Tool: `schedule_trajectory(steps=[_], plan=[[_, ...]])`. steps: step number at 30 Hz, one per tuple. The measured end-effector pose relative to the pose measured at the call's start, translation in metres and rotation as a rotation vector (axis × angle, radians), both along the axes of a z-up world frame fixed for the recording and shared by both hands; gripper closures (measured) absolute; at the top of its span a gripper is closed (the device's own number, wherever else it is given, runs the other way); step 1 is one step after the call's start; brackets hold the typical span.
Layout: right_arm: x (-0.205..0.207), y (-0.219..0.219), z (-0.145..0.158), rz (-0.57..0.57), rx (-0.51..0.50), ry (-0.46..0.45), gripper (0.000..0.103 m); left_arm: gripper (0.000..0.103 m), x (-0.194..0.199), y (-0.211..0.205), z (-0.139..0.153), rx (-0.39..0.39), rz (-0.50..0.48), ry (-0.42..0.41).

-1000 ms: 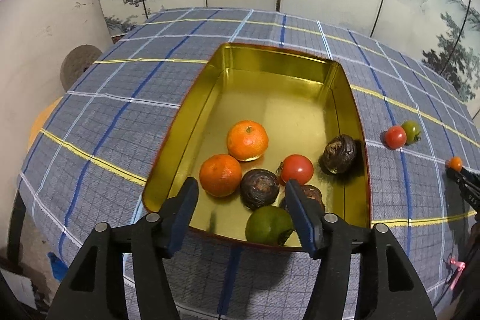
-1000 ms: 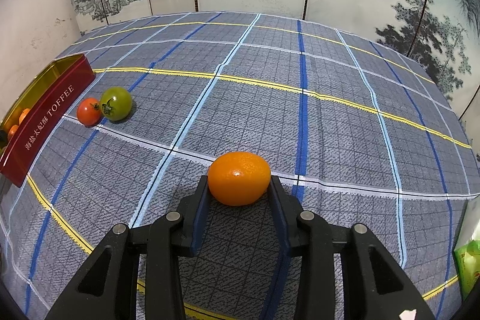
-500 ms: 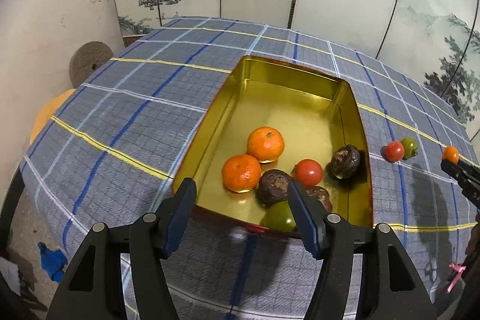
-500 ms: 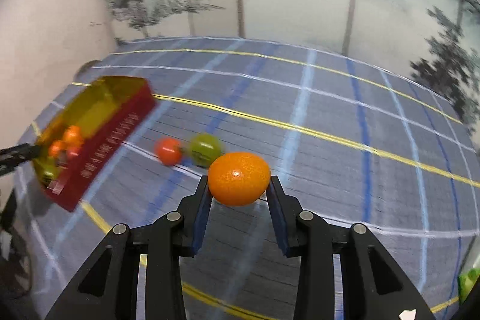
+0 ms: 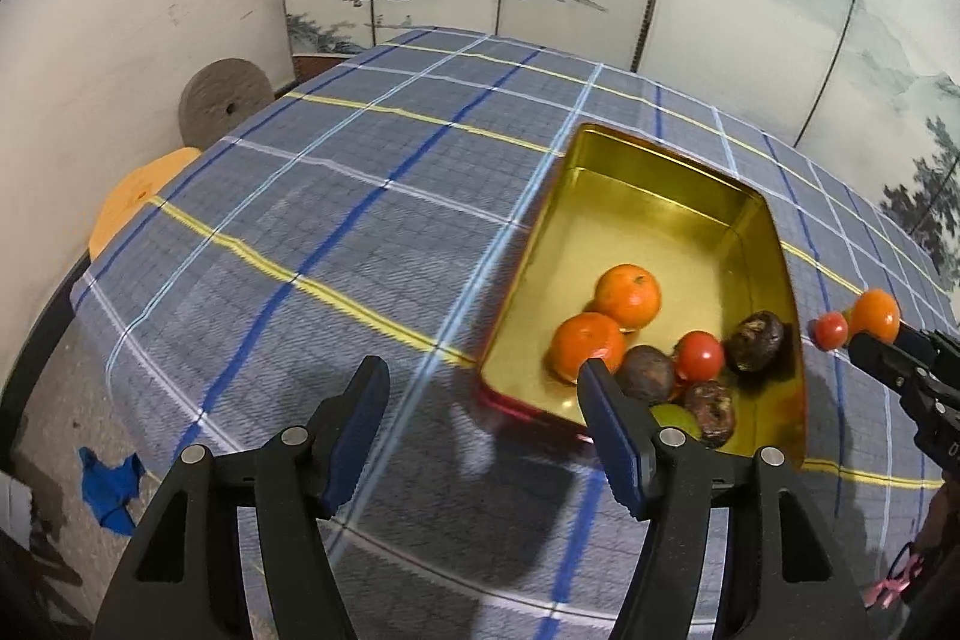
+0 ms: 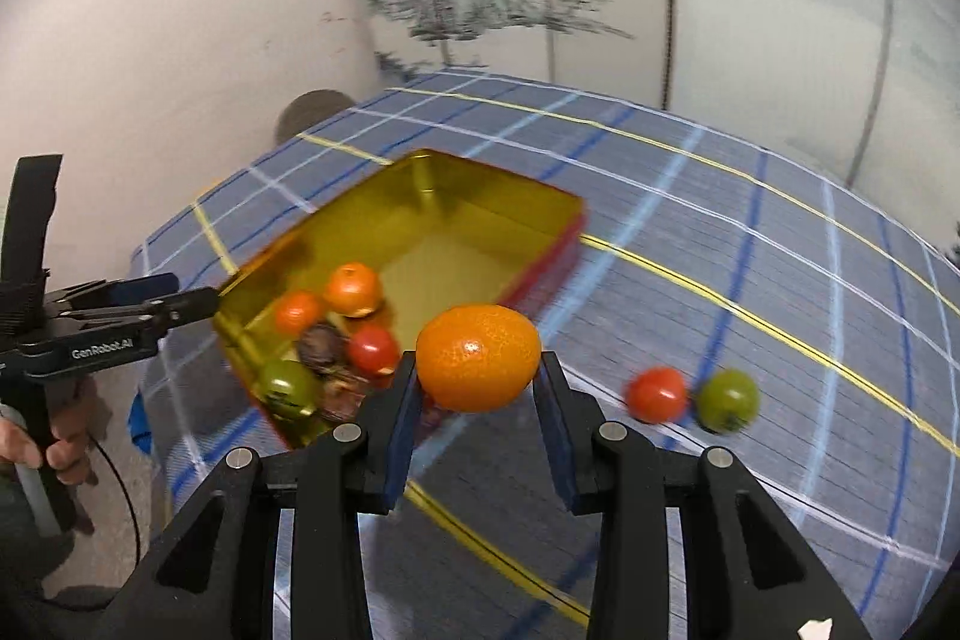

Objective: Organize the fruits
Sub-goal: 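Carry the orange tomato with the right gripper over the tin box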

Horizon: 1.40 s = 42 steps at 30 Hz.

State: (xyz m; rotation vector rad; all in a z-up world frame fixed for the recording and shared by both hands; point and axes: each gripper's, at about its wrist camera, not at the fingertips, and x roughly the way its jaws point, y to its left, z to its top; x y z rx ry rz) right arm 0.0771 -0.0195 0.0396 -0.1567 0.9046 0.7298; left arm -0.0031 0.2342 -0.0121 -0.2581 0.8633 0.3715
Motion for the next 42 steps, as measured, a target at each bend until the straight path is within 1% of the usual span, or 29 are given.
schedule_trajectory(steps=[7, 13, 22, 29, 42], plan=[[-0.009, 0.045, -0.008, 0.080, -0.020, 0.007, 0.068, 0.037, -0.007, 0.013, -0.006, 0.007, 0.029, 0.024], [-0.009, 0.067, -0.020, 0.120, -0.045, 0.026, 0.068, 0.037, -0.009, 0.021, -0.010, 0.015, 0.047, 0.038], [-0.010, 0.081, -0.031, 0.144, -0.078, 0.039, 0.068, 0.037, -0.011, 0.025, -0.012, 0.015, 0.047, 0.033], [-0.012, 0.088, -0.038, 0.153, -0.096, 0.044, 0.068, 0.037, -0.013, 0.027, -0.007, 0.014, 0.052, 0.025], [-0.014, 0.088, -0.042, 0.149, -0.092, 0.052, 0.066, 0.036, -0.014, 0.026, -0.007, 0.009, 0.049, 0.021]])
